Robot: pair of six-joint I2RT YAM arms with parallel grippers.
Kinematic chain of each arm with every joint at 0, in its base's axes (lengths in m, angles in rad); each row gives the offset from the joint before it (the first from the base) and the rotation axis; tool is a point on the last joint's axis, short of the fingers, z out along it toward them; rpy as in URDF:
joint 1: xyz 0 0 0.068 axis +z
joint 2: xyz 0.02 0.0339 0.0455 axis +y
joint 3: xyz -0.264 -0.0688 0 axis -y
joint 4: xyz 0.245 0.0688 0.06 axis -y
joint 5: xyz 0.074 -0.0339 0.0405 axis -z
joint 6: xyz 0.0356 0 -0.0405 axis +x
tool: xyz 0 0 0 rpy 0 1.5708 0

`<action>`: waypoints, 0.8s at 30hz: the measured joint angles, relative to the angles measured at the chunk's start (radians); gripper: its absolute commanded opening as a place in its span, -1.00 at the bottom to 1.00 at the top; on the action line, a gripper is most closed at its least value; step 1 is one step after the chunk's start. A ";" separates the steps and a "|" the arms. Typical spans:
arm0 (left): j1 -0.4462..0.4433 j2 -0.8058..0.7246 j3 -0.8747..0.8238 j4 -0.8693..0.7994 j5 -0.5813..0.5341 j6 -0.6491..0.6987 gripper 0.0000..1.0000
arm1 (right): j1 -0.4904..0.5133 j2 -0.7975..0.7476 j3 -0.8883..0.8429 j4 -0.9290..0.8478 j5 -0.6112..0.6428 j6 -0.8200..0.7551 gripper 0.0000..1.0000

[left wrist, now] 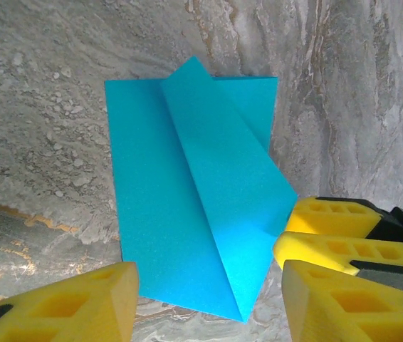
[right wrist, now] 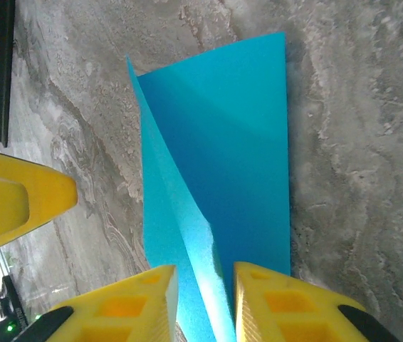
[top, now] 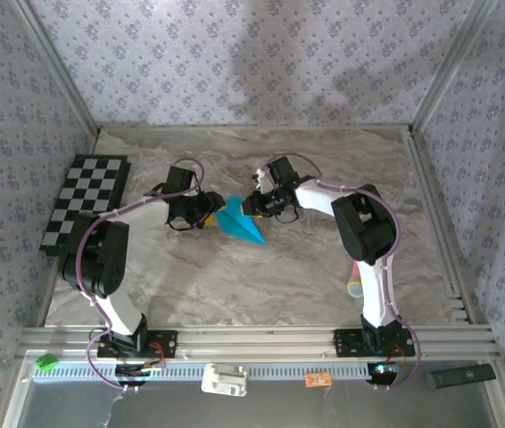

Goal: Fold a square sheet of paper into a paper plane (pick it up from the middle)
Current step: Fourth fold the wing at the center of the table, then turn over the paper at the center of the table.

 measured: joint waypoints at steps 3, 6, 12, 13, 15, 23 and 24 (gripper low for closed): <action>0.007 -0.005 -0.007 0.009 0.009 -0.001 0.09 | 0.000 0.000 0.000 0.001 -0.004 0.000 -0.61; 0.013 -0.006 -0.012 0.016 0.019 -0.004 0.09 | 0.000 0.000 0.000 0.007 -0.008 0.001 -0.71; 0.023 -0.023 -0.034 0.035 0.041 -0.005 0.09 | 0.000 0.000 0.000 0.023 -0.011 0.004 -0.80; 0.024 -0.031 -0.040 0.039 0.047 -0.008 0.12 | 0.000 0.000 0.000 0.027 -0.011 0.005 -0.81; 0.027 -0.049 -0.052 0.052 0.053 -0.012 0.17 | 0.000 -0.003 -0.001 0.037 -0.016 0.016 -0.82; 0.026 -0.101 -0.063 0.172 0.099 -0.057 0.39 | -0.019 -0.074 -0.031 0.140 -0.075 0.139 -0.84; 0.023 -0.106 -0.063 0.184 0.104 -0.060 0.42 | -0.023 -0.085 -0.036 0.154 -0.082 0.157 -0.84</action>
